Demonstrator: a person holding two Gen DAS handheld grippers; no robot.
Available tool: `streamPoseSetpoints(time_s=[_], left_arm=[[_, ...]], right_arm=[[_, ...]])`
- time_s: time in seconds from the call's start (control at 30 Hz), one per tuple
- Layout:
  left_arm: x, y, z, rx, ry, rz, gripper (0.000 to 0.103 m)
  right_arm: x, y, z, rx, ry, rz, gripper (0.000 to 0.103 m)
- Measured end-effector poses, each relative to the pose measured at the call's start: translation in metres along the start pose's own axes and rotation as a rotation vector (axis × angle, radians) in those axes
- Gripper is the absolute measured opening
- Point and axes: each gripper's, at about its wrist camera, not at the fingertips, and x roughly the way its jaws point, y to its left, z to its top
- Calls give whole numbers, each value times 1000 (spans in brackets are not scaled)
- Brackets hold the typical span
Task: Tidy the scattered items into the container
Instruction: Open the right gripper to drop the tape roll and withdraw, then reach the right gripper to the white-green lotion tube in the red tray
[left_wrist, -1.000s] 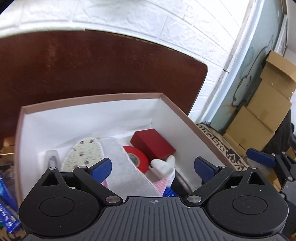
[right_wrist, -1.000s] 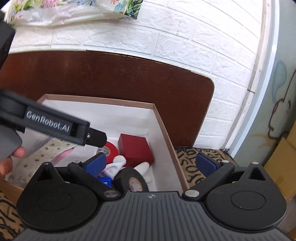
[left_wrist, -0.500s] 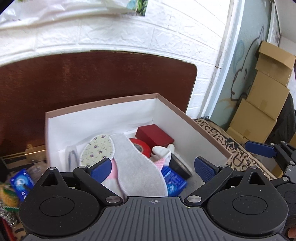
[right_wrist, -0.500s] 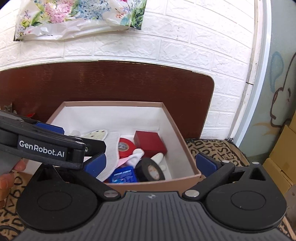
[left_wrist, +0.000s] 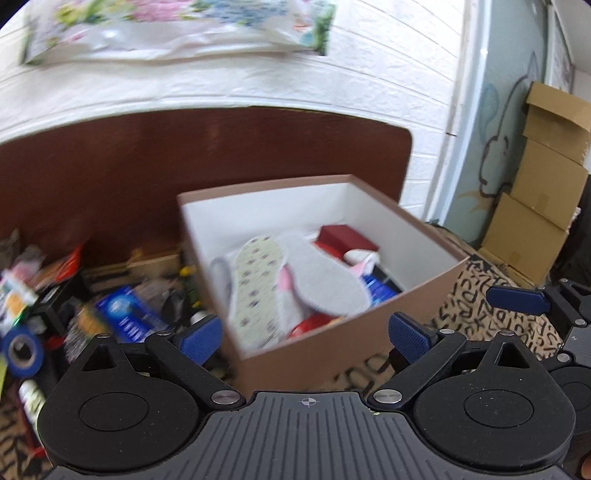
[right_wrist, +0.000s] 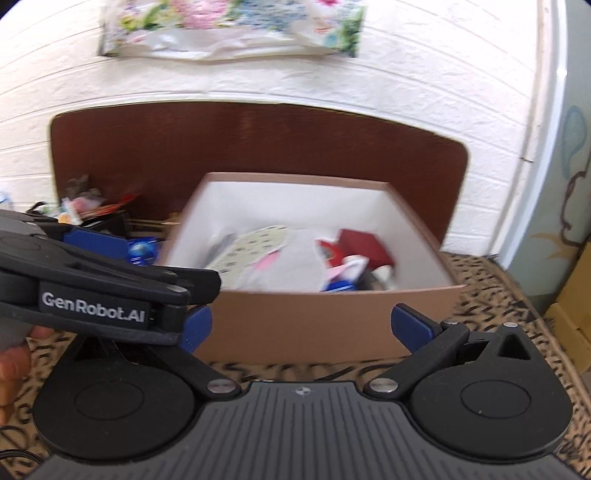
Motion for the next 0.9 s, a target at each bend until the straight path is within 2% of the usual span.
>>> streamPoseSetpoints(time_s=[0.43,0.9], left_arm=[[-57,79,-58,-139,8,130,103],[-78,152,-110,-251,40,197,103]], right_arm=[[-9,88,-16,-63,35,174,103],[12,159,-40,-64,94,316,103]])
